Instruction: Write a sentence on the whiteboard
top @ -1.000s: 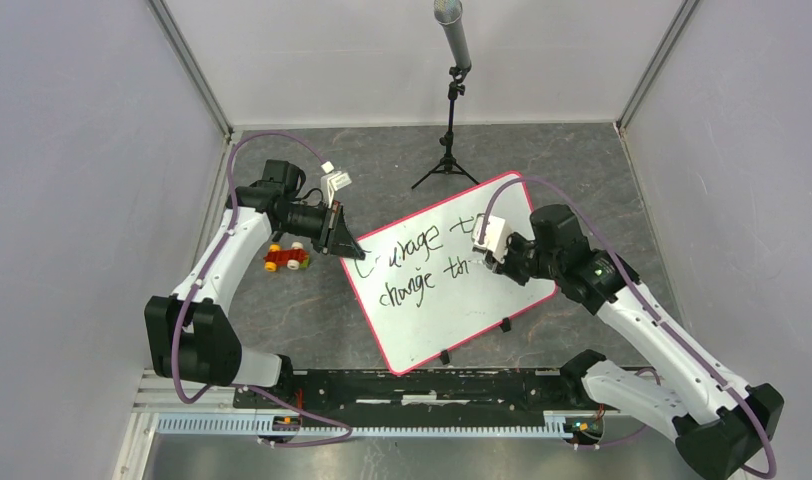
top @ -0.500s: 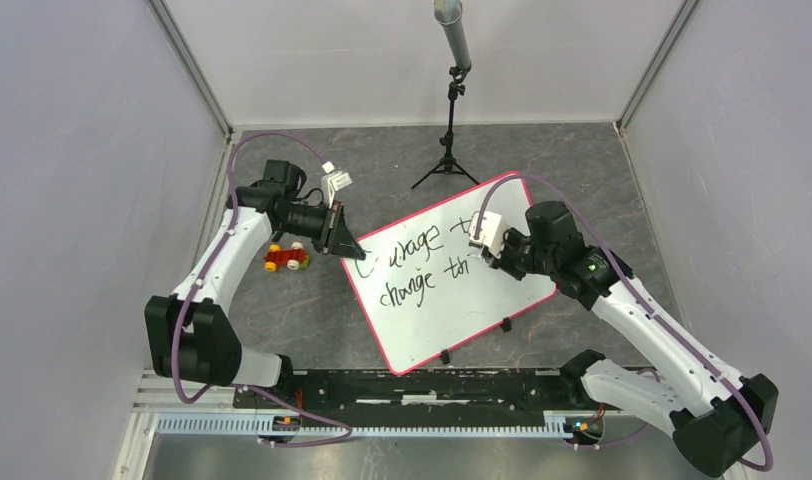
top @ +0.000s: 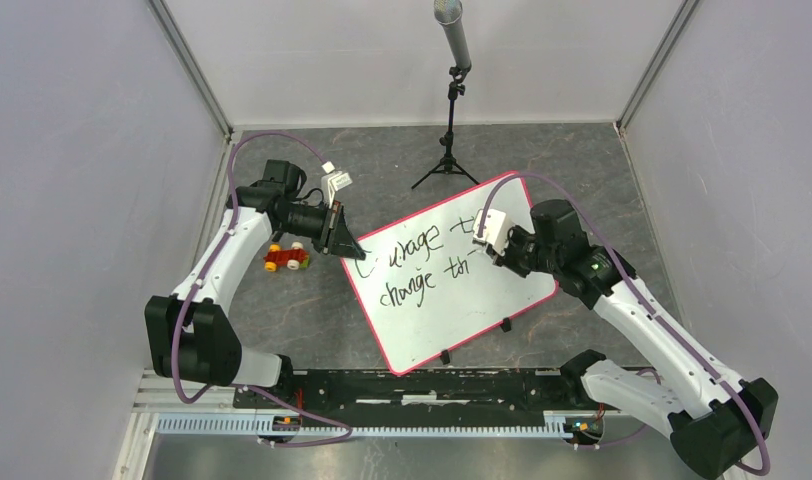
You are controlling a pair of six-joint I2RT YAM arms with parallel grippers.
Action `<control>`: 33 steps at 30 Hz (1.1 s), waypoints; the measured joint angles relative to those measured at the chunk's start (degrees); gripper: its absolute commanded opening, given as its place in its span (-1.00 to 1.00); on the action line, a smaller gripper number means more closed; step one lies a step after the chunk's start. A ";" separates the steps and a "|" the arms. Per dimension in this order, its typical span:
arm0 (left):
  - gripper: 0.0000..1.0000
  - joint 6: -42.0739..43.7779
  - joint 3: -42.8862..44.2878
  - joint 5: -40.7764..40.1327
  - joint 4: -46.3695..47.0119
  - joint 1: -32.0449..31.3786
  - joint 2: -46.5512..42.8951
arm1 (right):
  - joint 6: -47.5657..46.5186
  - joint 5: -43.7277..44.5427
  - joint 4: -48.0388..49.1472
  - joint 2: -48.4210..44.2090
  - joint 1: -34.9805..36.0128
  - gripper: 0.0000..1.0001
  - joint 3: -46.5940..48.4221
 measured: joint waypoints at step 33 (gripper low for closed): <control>-0.95 -0.02 0.13 0.00 -0.02 -0.09 0.13 | -2.56 -2.58 -4.20 2.23 -0.26 -1.00 4.61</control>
